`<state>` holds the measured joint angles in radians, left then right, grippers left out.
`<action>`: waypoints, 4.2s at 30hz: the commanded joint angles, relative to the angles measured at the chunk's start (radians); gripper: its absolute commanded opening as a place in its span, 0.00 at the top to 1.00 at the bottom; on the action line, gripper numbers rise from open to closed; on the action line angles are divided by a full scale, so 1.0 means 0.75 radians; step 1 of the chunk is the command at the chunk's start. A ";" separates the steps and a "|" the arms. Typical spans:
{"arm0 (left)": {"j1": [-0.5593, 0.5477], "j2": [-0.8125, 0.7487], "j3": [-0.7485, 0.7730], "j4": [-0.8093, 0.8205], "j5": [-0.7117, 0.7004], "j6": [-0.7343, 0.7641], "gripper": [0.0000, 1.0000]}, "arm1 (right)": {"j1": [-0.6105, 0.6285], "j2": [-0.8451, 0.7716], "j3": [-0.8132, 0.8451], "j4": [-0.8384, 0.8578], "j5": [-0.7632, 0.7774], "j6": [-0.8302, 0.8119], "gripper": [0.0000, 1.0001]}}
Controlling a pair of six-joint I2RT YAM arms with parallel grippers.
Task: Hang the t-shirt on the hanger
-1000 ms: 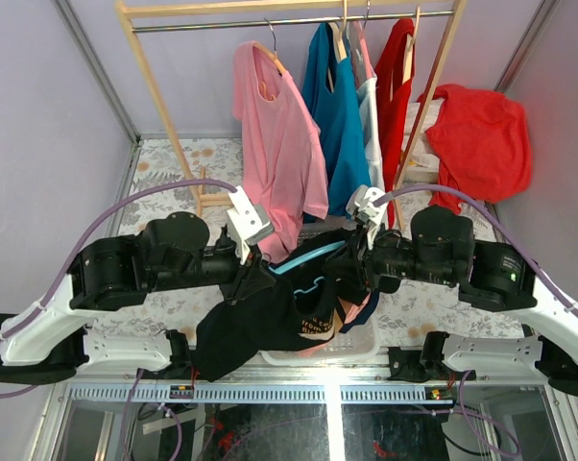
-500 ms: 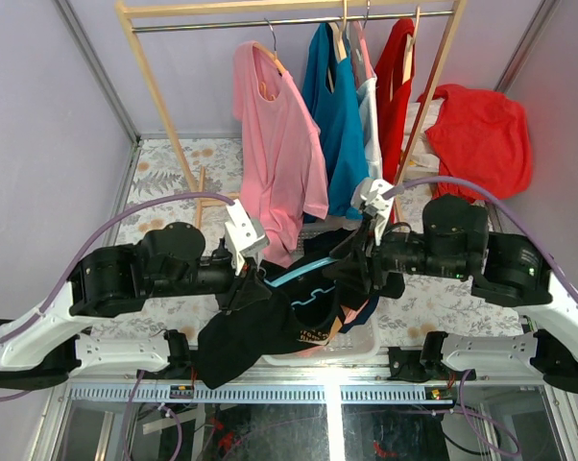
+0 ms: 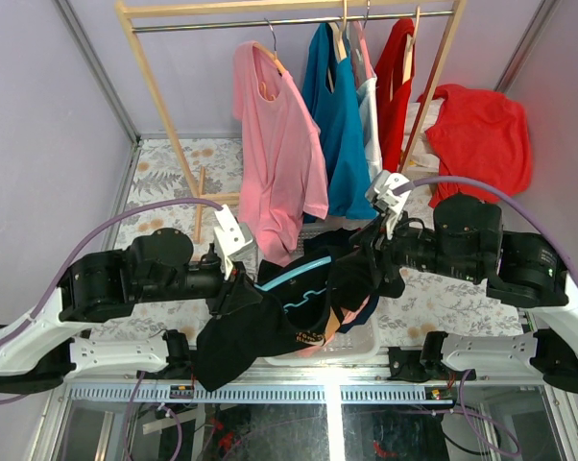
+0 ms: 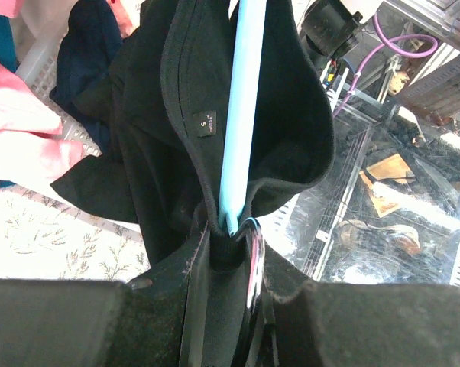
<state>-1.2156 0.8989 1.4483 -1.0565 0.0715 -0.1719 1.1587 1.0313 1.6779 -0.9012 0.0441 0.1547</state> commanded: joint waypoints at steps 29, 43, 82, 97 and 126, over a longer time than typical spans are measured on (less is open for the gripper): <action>0.003 -0.045 0.027 -0.017 0.104 -0.024 1.00 | 0.008 0.021 -0.034 -0.029 -0.200 -0.156 0.20; 0.002 -0.038 0.083 -0.060 0.140 -0.016 1.00 | -0.001 0.107 -0.014 -0.055 -0.273 -0.211 0.20; 0.001 0.042 0.184 -0.039 0.108 0.002 1.00 | -0.027 0.227 -0.020 0.030 -0.478 -0.232 0.58; 0.001 0.139 0.326 -0.029 0.049 -0.003 0.98 | -0.028 0.243 0.048 0.047 -0.450 -0.210 0.92; 0.003 0.013 0.371 -0.030 -0.562 -0.142 0.47 | -0.029 -0.217 -0.112 0.079 0.157 -0.073 1.00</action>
<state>-1.2110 0.9279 1.7813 -1.1324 -0.2474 -0.2314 1.1423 0.9253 1.5723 -0.9165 0.0738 0.0746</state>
